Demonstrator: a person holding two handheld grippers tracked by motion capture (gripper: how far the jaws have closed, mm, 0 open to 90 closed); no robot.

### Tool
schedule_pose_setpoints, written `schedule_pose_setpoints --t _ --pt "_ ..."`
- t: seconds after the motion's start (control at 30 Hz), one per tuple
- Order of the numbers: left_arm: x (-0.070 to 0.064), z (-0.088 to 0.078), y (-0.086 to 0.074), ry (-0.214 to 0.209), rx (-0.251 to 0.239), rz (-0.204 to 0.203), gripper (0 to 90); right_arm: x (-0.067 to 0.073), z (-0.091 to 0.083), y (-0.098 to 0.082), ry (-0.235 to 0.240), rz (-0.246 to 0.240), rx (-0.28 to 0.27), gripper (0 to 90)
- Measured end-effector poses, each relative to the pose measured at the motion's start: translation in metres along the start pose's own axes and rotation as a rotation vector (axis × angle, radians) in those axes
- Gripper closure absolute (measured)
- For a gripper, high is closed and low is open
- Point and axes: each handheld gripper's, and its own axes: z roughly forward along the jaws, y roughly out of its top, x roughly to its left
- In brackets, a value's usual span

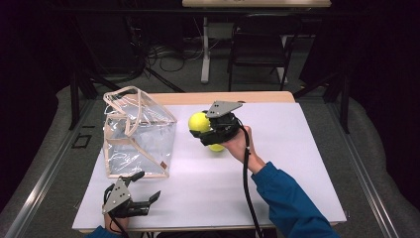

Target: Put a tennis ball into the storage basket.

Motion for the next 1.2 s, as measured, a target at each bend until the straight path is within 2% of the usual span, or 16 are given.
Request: schedule_pose_setpoints --t 0.43,0.5,0.8,1.2 --pt "0.000 0.000 0.000 -0.007 0.004 0.009 16.0 -0.002 0.002 0.004 0.003 -0.002 0.005 26.3" --pt "0.000 0.000 0.000 -0.005 0.003 0.009 16.1 -0.003 0.004 0.014 0.011 -0.009 0.008 26.3" --pt "0.000 0.000 0.000 -0.006 0.002 0.007 16.1 -0.002 0.007 0.018 0.019 -0.016 0.016 26.3" --pt "0.000 0.000 0.000 -0.007 0.002 0.010 16.1 -0.005 0.023 0.027 0.029 -0.024 0.040 26.2"
